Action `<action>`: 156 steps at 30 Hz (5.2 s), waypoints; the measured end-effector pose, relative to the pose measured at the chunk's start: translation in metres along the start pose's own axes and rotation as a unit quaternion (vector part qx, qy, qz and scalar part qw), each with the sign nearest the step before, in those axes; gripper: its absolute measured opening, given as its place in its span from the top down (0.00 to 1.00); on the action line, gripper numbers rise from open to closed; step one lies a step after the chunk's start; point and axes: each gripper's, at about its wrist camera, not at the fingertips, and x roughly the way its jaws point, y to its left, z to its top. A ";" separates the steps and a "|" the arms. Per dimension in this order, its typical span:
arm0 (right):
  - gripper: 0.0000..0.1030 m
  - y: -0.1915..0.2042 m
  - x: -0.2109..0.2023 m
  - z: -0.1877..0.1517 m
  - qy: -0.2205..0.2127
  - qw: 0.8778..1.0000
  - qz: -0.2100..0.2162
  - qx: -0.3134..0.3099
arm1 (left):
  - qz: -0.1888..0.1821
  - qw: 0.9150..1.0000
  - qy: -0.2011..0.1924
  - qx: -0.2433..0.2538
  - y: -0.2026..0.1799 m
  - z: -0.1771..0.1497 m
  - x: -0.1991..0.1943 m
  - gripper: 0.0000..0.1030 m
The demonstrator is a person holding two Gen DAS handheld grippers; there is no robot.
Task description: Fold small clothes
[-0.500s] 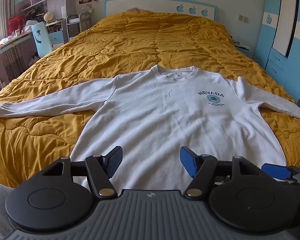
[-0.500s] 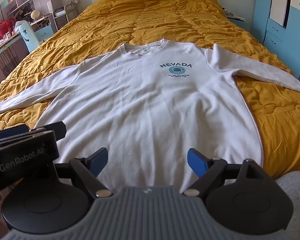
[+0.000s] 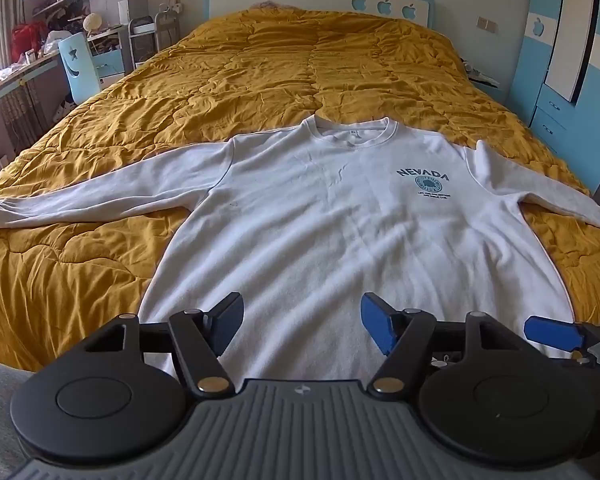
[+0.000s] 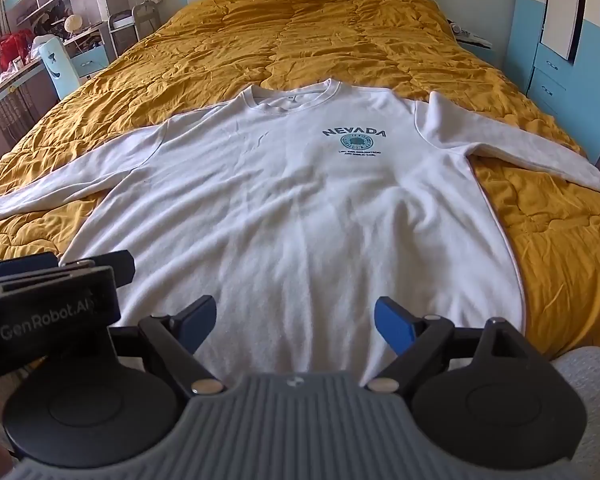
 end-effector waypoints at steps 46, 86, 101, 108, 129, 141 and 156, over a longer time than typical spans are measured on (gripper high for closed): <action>0.20 0.001 0.008 -0.010 0.006 1.000 0.005 -0.013 | 0.020 0.999 0.027 -0.001 0.006 -0.006 0.003 0.21; 0.20 0.016 0.010 -0.010 -0.022 0.998 0.056 -0.035 | 0.012 1.000 -0.003 0.014 0.017 -0.006 0.009 0.21; 0.20 0.034 0.056 0.044 -0.054 0.992 0.105 -0.053 | -0.014 0.974 -0.134 -0.182 0.141 0.036 0.038 0.30; 0.20 0.015 0.096 0.054 -0.033 0.993 0.116 -0.017 | 0.104 0.918 -0.170 -0.342 0.299 0.026 0.062 0.28; 0.20 -0.022 0.128 0.077 -0.008 0.998 0.038 0.051 | 0.072 0.869 -0.183 -0.455 0.465 0.014 0.115 0.94; 0.20 -0.116 0.119 0.104 -0.097 0.995 0.029 0.025 | -0.062 0.906 -0.272 -0.318 0.315 0.139 0.076 0.94; 0.20 -0.185 0.158 0.052 -0.149 0.979 0.012 0.136 | -0.285 0.914 -0.221 -0.187 0.012 0.190 0.146 0.94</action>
